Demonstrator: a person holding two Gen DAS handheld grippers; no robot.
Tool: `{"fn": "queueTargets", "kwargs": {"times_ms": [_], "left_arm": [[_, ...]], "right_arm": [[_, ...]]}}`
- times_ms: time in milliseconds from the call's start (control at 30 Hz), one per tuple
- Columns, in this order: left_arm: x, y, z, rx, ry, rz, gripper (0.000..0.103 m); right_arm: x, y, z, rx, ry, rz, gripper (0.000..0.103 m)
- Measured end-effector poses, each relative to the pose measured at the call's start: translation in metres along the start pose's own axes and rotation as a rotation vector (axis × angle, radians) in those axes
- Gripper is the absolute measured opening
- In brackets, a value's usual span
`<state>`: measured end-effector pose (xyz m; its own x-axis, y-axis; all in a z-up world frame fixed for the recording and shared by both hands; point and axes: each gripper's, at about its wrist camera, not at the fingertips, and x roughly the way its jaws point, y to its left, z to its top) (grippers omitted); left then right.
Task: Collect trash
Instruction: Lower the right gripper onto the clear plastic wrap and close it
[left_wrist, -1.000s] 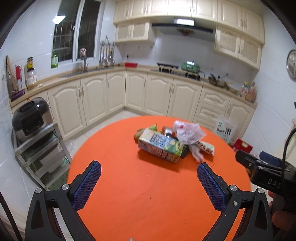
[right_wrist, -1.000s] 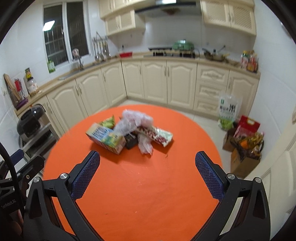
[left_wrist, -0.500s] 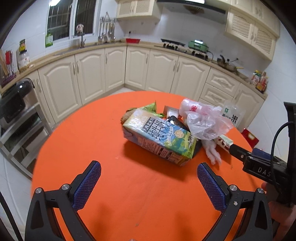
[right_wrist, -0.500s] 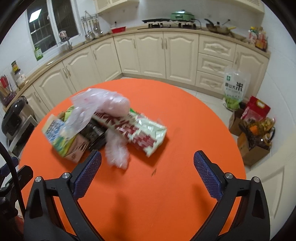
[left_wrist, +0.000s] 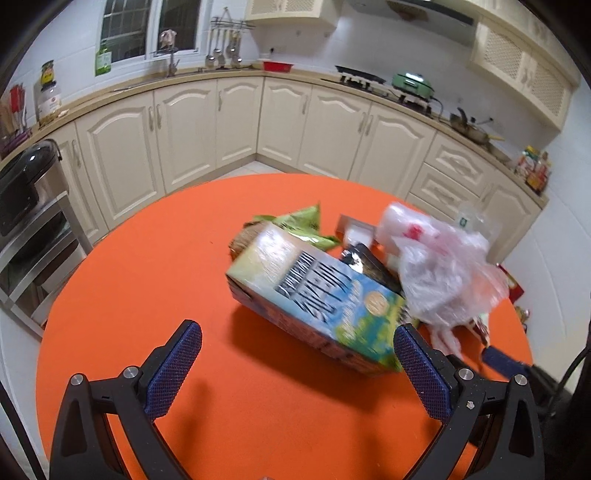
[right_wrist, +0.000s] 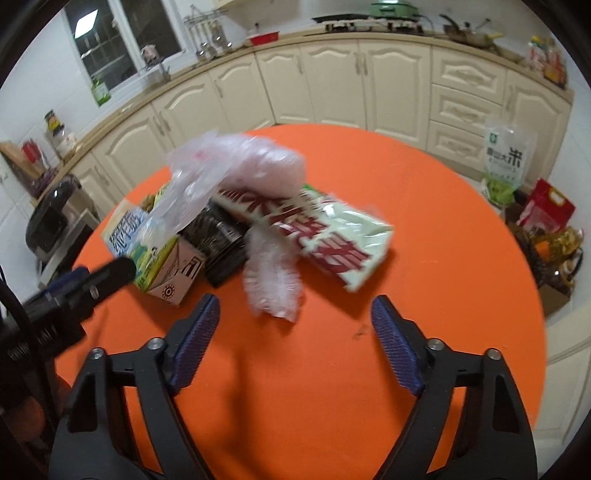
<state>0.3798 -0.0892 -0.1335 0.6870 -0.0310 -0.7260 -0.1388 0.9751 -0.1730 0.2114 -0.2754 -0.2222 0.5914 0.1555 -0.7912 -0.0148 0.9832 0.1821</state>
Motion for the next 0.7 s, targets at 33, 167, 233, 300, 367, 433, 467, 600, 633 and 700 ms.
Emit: {"fn": "queueTargets", "kwargs": {"times_ms": [33, 167, 233, 300, 367, 433, 467, 600, 633, 700], "left_arm": [[0.005, -0.003, 0.002, -0.001, 0.002, 0.005, 0.102], [0.021, -0.010, 0.011, -0.022, 0.010, 0.008, 0.102], [0.029, -0.012, 0.017, -0.032, 0.006, 0.006, 0.102], [0.040, -0.018, 0.025, -0.033, 0.017, 0.006, 0.102], [0.051, -0.023, 0.027, -0.038, 0.039, -0.002, 0.102], [0.062, -0.024, 0.033, -0.061, 0.044, -0.026, 0.102], [0.066, -0.025, 0.038, -0.065, 0.041, -0.021, 0.102], [0.090, -0.030, 0.046, -0.042, 0.076, -0.006, 0.100], [0.098, -0.029, 0.046, -0.040, 0.100, -0.037, 0.096], [0.103, -0.028, 0.049, -0.039, 0.102, -0.080, 0.091]], "right_arm": [[0.006, 0.003, 0.002, -0.003, -0.009, -0.009, 0.076], [0.021, 0.016, 0.010, -0.032, -0.025, -0.049, 0.065], [0.026, 0.020, 0.015, -0.042, -0.027, -0.057, 0.060], [0.027, 0.021, 0.018, -0.049, -0.027, -0.068, 0.046], [0.028, 0.019, 0.019, -0.048, -0.028, -0.075, 0.026], [0.026, 0.017, 0.018, -0.055, -0.025, -0.062, 0.024], [0.025, 0.017, 0.017, -0.059, -0.023, -0.061, 0.024], [0.019, 0.009, 0.014, -0.042, -0.016, -0.048, 0.024], [0.019, 0.005, 0.014, -0.038, -0.016, -0.047, 0.024], [0.016, -0.001, 0.013, -0.028, -0.013, -0.037, 0.024]]}}
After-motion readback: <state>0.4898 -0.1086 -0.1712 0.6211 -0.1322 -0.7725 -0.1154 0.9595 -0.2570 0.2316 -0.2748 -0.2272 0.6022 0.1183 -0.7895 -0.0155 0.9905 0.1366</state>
